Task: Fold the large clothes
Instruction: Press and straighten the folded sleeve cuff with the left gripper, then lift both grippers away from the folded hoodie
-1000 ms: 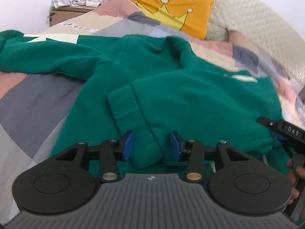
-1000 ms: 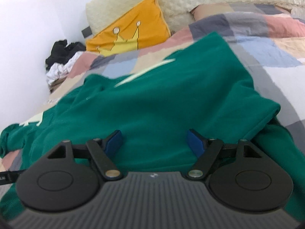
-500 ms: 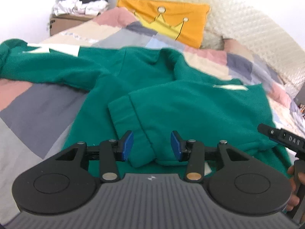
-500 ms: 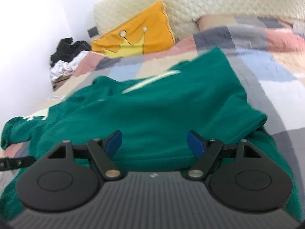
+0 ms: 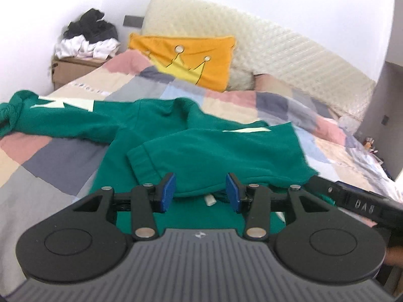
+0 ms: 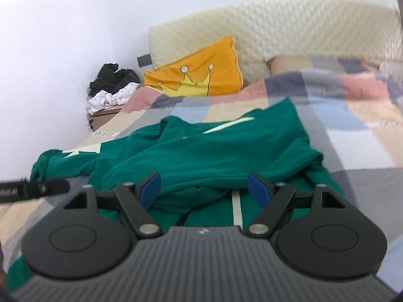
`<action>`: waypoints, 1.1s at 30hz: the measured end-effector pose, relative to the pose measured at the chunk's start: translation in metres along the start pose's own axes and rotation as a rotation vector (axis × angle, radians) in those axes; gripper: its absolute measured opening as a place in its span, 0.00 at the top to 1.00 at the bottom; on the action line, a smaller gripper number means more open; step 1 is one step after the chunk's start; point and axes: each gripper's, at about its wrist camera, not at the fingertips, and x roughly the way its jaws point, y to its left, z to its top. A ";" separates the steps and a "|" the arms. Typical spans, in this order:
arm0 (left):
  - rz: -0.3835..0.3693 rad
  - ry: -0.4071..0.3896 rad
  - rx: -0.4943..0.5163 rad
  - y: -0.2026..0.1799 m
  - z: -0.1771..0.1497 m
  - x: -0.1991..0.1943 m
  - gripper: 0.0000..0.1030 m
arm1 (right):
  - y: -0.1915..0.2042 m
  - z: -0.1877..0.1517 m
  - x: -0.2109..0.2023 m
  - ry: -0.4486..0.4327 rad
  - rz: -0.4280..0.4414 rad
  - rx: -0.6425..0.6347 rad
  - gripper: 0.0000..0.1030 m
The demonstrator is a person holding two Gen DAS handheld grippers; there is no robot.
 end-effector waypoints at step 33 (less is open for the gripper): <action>0.103 0.182 -0.115 0.022 -0.036 -0.031 0.37 | 0.010 -0.041 -0.079 -0.055 -0.020 0.047 0.25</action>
